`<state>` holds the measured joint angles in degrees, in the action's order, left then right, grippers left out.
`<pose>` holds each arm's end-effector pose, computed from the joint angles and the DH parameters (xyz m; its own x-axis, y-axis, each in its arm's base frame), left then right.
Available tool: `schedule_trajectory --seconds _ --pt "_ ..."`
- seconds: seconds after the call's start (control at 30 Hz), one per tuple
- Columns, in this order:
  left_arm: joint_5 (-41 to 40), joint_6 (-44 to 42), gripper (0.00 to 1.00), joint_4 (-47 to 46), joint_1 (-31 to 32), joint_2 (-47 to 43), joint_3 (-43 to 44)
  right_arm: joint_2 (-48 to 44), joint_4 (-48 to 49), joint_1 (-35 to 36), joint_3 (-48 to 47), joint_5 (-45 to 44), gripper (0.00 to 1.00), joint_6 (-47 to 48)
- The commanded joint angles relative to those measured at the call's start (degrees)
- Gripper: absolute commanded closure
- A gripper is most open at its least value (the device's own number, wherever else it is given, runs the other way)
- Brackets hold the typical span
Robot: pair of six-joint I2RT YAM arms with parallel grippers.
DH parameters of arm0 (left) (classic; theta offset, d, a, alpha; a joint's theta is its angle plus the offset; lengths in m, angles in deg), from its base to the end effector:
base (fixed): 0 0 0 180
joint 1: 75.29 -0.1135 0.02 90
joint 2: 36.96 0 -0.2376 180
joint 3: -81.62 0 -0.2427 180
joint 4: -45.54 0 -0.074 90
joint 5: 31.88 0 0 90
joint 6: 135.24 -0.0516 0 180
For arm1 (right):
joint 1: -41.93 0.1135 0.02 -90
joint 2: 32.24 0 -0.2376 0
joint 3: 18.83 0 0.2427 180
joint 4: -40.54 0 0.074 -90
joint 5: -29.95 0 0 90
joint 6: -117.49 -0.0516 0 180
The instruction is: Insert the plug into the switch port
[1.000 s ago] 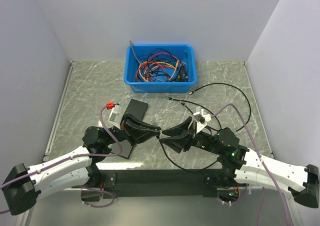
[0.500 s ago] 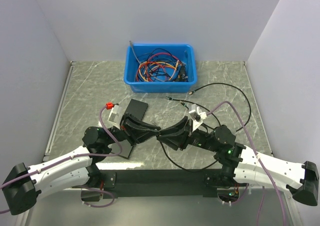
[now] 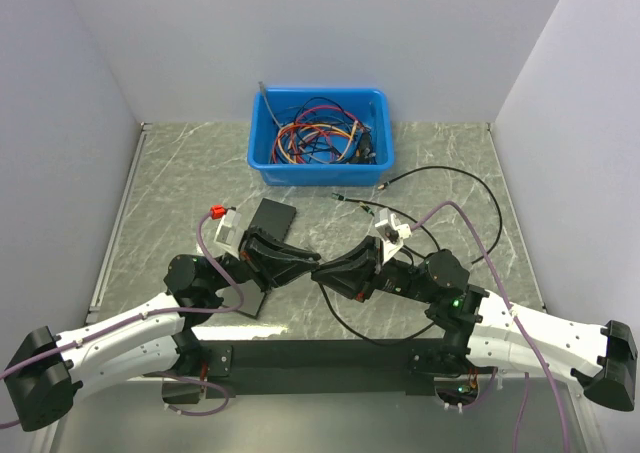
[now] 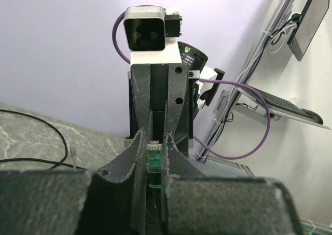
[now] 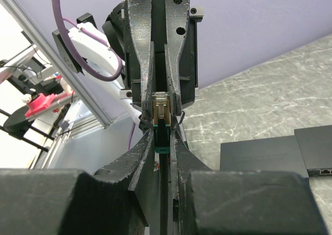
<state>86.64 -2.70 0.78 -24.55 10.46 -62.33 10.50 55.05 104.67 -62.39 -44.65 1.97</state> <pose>0.1055 -0.1680 0.3063 -0.3739 -0.4812 -0.7928 0.9226 -0.1058 -0.3709 0.0829 0.1907 0.3109 -0.3105 0.3042 -0.9006 -0.9314 0.0918 0.3521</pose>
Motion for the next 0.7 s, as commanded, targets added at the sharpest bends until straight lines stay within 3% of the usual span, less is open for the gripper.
schedule_trajectory --seconds 0.0,0.13,0.2,0.23,0.3,0.33,0.43,0.53,0.67 --pt "-0.8 0.4 0.99 -3.6 0.0 -0.7 -0.5 0.1 2.3 -0.3 -2.0 0.0 1.00 -0.1" --pt "-2.8 -0.4 0.98 0.9 0.0 -1.5 -0.2 -0.7 2.0 -0.3 -1.5 -0.6 1.00 0.1" --pt "-3.7 -2.1 0.89 4.8 0.0 -2.1 0.9 -1.3 1.7 -0.3 -1.2 -1.3 1.00 0.3" --pt "-4.8 -2.8 0.72 7.0 0.0 -3.0 1.4 -1.4 1.0 -0.2 -1.2 -1.5 1.00 0.6" --pt "-5.9 -4.4 0.51 13.6 0.0 -4.2 2.6 -2.2 0.2 -0.3 -0.9 -2.6 1.00 0.7" --pt "-7.9 -5.8 0.36 15.4 0.0 -5.7 2.8 -2.6 -0.6 -0.3 -0.6 -3.1 1.00 0.9" --pt "-13.5 -7.9 0.14 22.3 0.0 -9.3 2.9 -3.7 -2.0 -0.3 0.1 -4.5 1.00 1.4" --pt "-18.6 -9.6 0.01 29.3 -0.1 -12.9 3.0 -4.2 -3.8 -0.3 0.5 -6.1 1.00 2.0" --pt "-31.6 -12.0 0.00 41.3 -0.1 -13.8 6.0 -3.8 -7.4 -0.3 0.7 -9.2 1.00 2.6"
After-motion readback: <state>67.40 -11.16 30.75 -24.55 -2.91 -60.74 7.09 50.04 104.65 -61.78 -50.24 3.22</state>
